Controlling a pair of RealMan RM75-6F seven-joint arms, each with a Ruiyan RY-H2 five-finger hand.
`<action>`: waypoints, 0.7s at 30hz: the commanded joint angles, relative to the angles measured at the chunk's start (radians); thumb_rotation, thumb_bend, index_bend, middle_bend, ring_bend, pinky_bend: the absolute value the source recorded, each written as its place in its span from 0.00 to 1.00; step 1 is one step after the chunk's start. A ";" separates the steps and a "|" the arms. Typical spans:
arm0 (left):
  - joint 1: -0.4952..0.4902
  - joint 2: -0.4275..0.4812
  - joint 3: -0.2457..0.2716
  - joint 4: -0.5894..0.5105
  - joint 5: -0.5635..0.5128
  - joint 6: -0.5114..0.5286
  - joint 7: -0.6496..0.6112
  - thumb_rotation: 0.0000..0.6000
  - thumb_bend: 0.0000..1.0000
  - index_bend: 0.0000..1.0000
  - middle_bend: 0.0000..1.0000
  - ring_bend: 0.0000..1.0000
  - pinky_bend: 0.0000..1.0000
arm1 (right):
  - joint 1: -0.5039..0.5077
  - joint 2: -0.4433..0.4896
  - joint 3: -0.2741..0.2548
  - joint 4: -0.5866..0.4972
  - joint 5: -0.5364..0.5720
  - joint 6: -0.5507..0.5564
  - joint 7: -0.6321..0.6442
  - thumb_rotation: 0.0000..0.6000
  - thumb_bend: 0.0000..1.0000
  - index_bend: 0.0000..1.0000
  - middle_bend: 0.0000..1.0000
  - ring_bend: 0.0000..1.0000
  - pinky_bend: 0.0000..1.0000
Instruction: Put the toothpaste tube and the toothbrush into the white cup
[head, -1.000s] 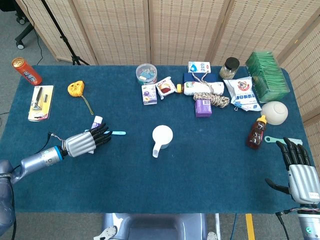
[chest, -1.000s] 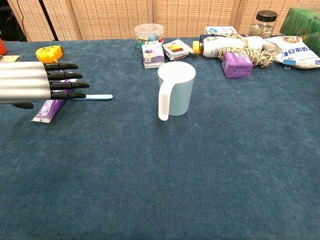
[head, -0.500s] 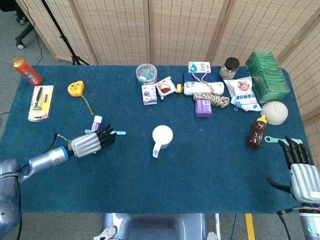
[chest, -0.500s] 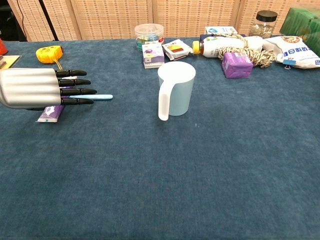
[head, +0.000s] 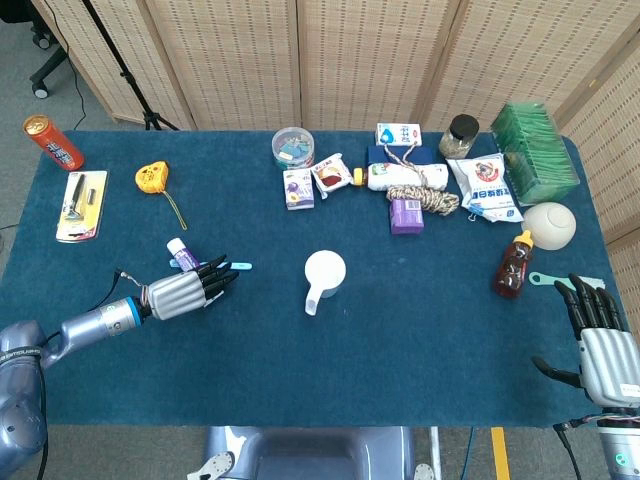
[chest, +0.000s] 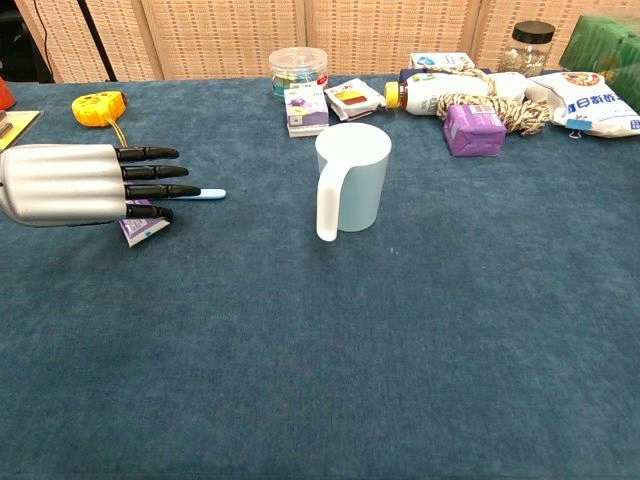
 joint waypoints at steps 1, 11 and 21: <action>0.002 0.001 0.001 0.002 -0.004 -0.003 0.000 1.00 0.46 0.25 0.00 0.00 0.12 | 0.000 0.000 -0.001 0.000 -0.002 -0.002 0.001 1.00 0.00 0.00 0.00 0.00 0.00; 0.014 -0.002 0.006 0.003 -0.023 -0.019 0.006 1.00 0.48 0.42 0.25 0.23 0.32 | 0.000 -0.002 -0.003 -0.002 -0.006 0.002 -0.001 1.00 0.00 0.00 0.00 0.00 0.00; 0.026 -0.004 -0.008 0.008 -0.051 0.012 0.013 1.00 0.52 0.65 0.43 0.35 0.41 | 0.000 0.000 -0.004 -0.004 -0.009 0.001 0.004 1.00 0.00 0.00 0.00 0.00 0.00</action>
